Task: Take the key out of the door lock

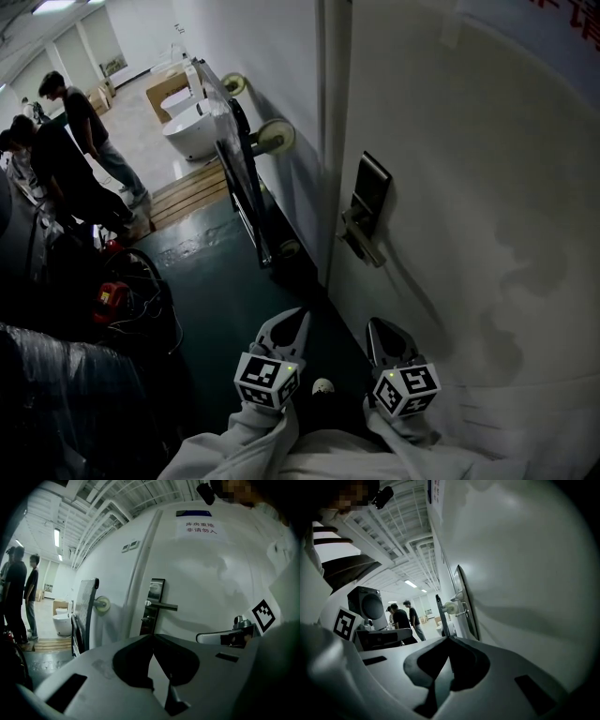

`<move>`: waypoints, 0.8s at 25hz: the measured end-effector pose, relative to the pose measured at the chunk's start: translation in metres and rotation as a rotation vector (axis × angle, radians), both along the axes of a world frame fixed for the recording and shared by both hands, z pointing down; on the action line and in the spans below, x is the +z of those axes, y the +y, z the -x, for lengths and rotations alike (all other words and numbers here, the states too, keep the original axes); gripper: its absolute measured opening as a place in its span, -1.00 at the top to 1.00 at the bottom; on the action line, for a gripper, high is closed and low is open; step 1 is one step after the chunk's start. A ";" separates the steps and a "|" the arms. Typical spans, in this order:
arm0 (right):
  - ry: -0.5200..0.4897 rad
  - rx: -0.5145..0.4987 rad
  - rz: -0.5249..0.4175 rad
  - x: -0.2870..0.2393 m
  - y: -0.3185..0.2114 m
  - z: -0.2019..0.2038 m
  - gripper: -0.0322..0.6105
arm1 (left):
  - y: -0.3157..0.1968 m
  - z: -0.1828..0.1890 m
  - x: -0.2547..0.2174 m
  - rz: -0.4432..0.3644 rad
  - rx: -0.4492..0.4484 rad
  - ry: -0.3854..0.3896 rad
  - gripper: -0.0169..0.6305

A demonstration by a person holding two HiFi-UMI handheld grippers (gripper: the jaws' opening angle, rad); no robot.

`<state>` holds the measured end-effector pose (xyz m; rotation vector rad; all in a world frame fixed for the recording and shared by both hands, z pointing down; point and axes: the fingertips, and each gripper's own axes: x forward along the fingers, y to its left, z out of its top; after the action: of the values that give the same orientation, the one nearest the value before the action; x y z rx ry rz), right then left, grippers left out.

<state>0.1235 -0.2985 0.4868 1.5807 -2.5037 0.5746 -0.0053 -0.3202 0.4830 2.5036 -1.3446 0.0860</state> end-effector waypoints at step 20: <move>0.023 0.190 0.026 -0.008 -0.010 -0.003 0.74 | -0.046 -0.007 -0.009 0.071 0.167 0.129 0.91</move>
<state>0.1267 -0.3086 0.4790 1.8167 -2.3350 0.6053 0.0014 -0.3662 0.4743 2.5108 -1.0629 0.0076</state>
